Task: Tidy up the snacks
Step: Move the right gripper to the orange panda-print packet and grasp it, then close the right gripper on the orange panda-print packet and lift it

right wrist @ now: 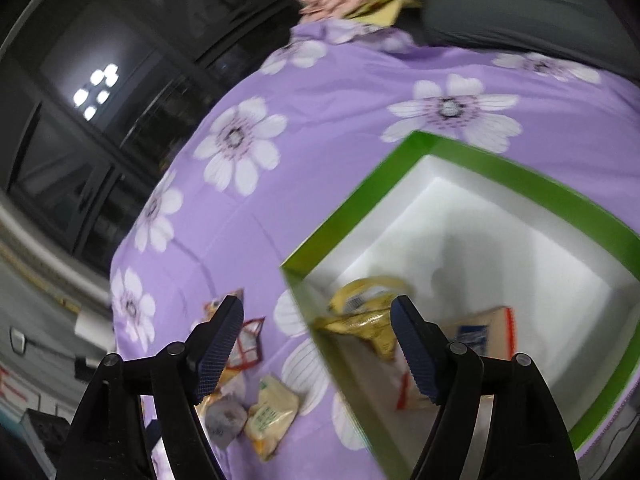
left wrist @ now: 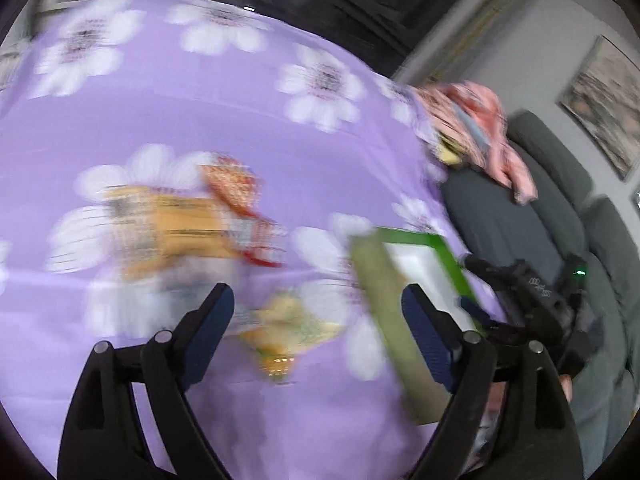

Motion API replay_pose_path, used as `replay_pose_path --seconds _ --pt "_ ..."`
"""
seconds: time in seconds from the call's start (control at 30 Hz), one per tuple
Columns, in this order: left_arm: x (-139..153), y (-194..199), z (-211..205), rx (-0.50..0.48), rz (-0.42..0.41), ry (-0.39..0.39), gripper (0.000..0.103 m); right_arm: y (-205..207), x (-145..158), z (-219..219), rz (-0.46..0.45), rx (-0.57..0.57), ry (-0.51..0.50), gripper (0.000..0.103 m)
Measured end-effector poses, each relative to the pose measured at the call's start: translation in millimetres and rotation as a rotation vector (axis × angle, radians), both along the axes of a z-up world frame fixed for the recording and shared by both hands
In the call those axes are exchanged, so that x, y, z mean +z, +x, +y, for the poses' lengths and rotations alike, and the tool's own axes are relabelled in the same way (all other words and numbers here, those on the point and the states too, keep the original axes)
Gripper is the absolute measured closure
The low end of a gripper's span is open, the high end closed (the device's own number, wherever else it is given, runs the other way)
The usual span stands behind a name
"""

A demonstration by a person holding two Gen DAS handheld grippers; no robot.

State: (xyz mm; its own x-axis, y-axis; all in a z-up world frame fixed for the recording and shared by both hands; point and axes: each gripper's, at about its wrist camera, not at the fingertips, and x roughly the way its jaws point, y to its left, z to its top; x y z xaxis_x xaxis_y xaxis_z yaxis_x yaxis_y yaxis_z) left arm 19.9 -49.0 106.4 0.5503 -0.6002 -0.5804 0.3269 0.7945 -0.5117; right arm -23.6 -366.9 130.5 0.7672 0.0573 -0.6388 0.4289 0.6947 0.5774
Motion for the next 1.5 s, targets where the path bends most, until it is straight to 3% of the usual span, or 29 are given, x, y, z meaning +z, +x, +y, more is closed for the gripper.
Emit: replay_pose_path --seconds 0.1,0.27,0.47,0.63,0.9,1.17,1.27,1.33,1.4,1.43,1.5 --pt "-14.7 -1.7 45.6 0.151 0.032 0.003 0.013 8.7 -0.2 16.4 0.03 0.031 -0.036 0.017" --pt "-36.3 8.0 84.5 0.269 0.11 0.014 0.011 32.9 -14.5 50.1 0.151 0.131 -0.086 0.017" --pt "-40.0 13.8 95.5 0.294 0.123 0.021 0.011 60.3 -11.3 91.1 0.21 0.161 -0.197 0.016" --pt "-46.0 16.8 101.3 0.297 0.154 -0.002 0.008 107.9 -5.1 130.0 0.13 0.314 -0.135 0.016" --pt "-51.0 19.4 112.8 0.33 0.191 -0.016 0.008 195.5 -46.9 148.3 0.205 0.363 -0.053 0.016" --pt "-54.8 23.1 113.3 0.329 0.21 0.01 0.008 252.7 -88.5 158.5 0.313 0.388 -0.037 0.016" --pt "-56.0 22.0 114.5 0.345 0.21 0.031 0.008 259.6 -95.0 166.7 0.35 0.424 -0.086 0.016" --pt "-58.0 22.5 114.7 0.341 0.22 0.021 0.008 259.4 -94.4 175.4 0.356 0.446 -0.159 0.031" --pt "-59.2 21.7 113.9 0.329 0.228 0.015 0.008 256.5 -93.6 180.3 0.347 0.457 -0.202 0.036" --pt "-59.3 20.8 113.3 0.326 0.23 0.018 0.008 253.9 -92.3 180.5 0.339 0.461 -0.206 0.048" --pt "-58.4 19.0 113.8 0.337 0.223 0.035 0.008 243.5 -82.9 176.6 0.305 0.466 -0.166 0.055"
